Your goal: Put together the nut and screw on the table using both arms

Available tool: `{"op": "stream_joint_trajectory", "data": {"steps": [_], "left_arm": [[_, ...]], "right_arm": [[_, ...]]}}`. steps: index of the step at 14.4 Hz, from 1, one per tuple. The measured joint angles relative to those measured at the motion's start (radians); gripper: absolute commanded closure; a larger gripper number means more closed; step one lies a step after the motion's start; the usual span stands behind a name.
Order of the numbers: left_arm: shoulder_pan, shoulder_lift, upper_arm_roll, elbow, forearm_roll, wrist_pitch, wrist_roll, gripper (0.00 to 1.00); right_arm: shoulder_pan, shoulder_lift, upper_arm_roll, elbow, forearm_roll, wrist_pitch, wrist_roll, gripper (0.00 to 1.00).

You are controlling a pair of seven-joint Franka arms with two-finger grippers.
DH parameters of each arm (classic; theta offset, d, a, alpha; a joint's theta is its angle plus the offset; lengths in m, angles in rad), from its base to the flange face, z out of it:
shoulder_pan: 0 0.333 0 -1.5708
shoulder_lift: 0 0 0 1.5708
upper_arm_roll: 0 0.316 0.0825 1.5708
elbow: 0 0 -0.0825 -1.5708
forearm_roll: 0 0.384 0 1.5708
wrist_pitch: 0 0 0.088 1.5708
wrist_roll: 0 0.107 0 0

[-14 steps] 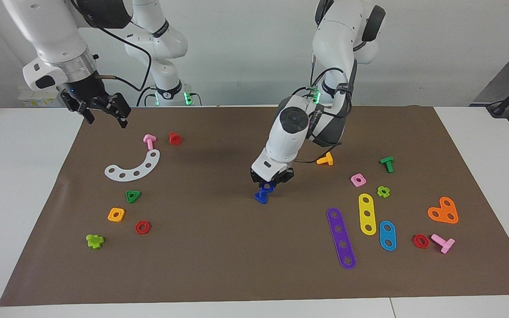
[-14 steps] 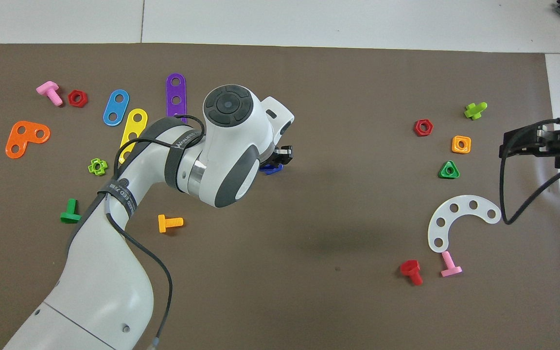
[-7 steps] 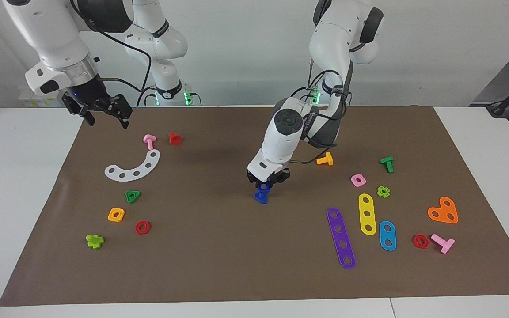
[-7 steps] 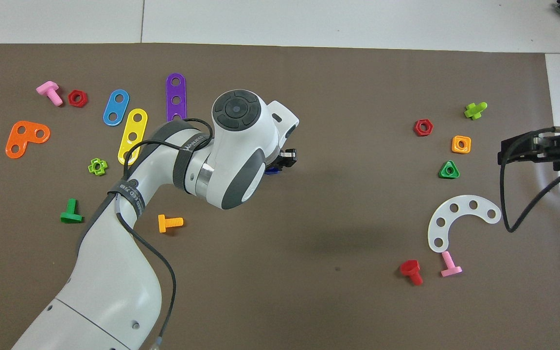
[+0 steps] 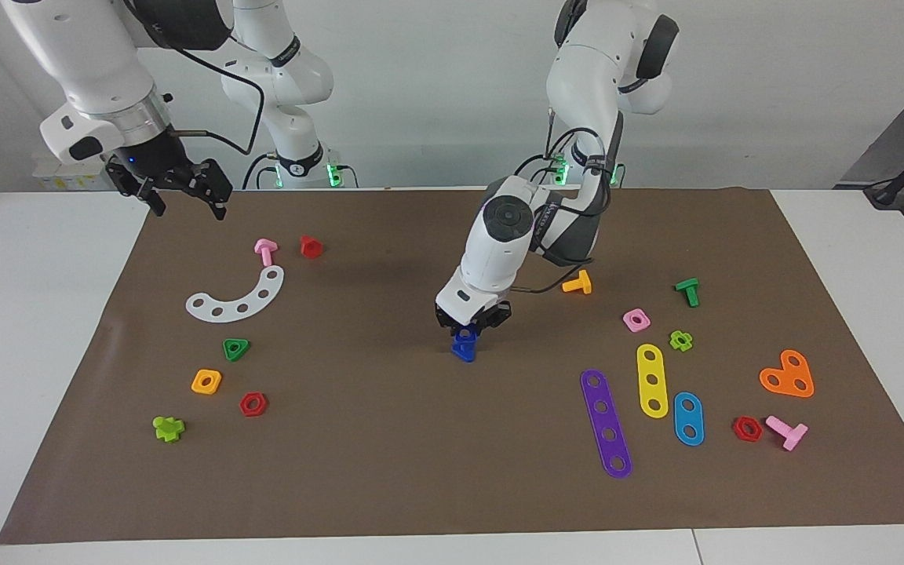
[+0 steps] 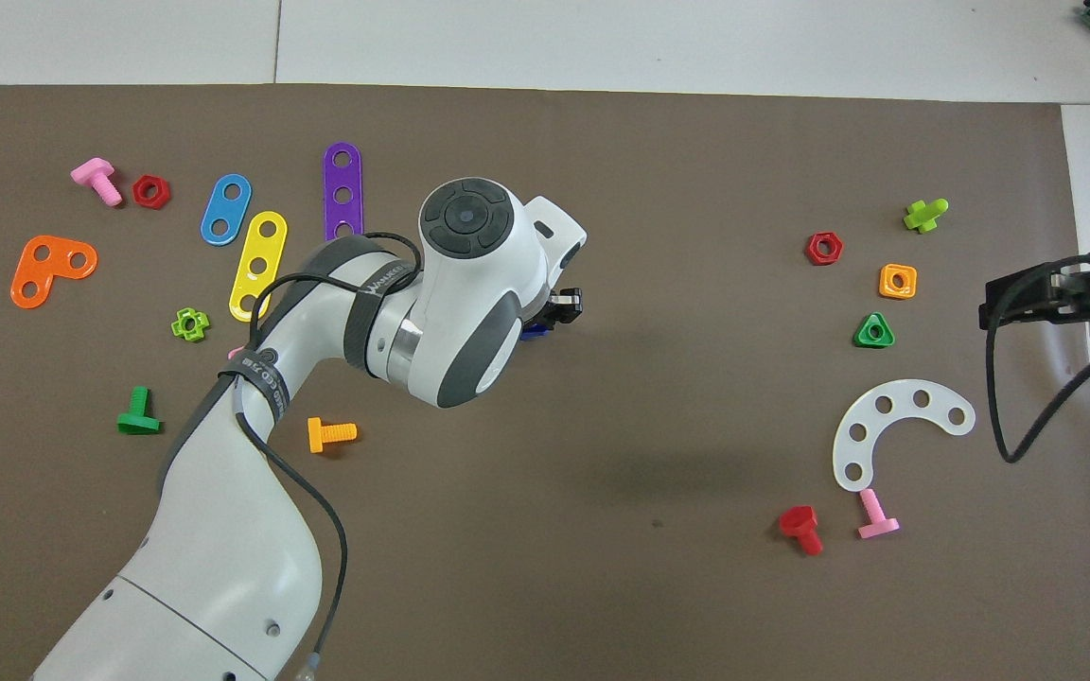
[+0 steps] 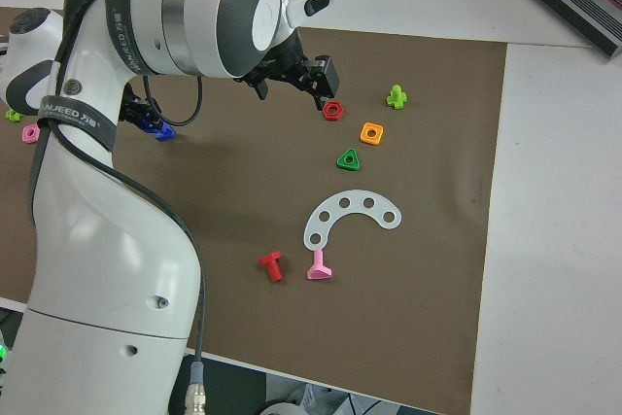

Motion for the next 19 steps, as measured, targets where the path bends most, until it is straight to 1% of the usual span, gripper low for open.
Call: {"op": "stream_joint_trajectory", "data": {"steps": [6, 7, 9, 10, 11, 13, 14, 15, 16, 17, 19], "left_arm": [[0.000, 0.053, 0.001, 0.001, 0.013, 0.020, 0.000, 0.93], [0.000, 0.053, 0.001, 0.002, 0.014, 0.022, 0.000, 0.90], [0.000, 0.053, 0.001, 0.002, 0.027, 0.034, 0.000, 0.61], [0.000, 0.053, 0.001, 0.002, 0.033, 0.041, 0.000, 0.51], [0.000, 0.054, 0.001, 0.002, 0.034, 0.045, 0.000, 0.47], [0.000, 0.054, 0.001, 0.002, 0.035, 0.049, 0.000, 0.44], [0.000, 0.055, 0.001, 0.002, 0.035, 0.050, 0.000, 0.37], [0.000, 0.055, 0.001, 0.002, 0.035, 0.052, 0.000, 0.26], [0.000, 0.055, 0.001, 0.002, 0.036, 0.054, 0.000, 0.13], [-0.001, 0.055, 0.001, 0.002, 0.036, 0.057, 0.000, 0.10], [-0.001, 0.055, 0.001, 0.002, 0.037, 0.058, 0.000, 0.08]], "right_arm": [[0.000, 0.000, 0.000, 0.000, -0.001, 0.000, 0.000, 0.00], [0.000, 0.000, 0.001, 0.000, -0.001, 0.000, 0.000, 0.00], [0.000, 0.000, 0.001, 0.000, -0.001, 0.000, 0.000, 0.00], [0.000, 0.000, 0.001, 0.000, -0.001, 0.000, 0.000, 0.00], [0.000, 0.000, 0.001, 0.000, -0.001, 0.000, 0.000, 0.00], [0.000, 0.000, 0.001, 0.000, -0.001, 0.000, 0.000, 0.00], [0.000, 0.000, 0.001, 0.000, -0.001, 0.000, 0.000, 0.00], [0.000, 0.000, 0.001, 0.000, -0.001, 0.000, 0.000, 0.00], [0.000, 0.000, 0.001, 0.000, -0.001, 0.000, 0.000, 0.00], [0.000, 0.000, 0.001, 0.000, -0.001, 0.000, 0.000, 0.00], [0.000, 0.000, 0.001, -0.001, -0.001, 0.000, 0.000, 0.00]]}}
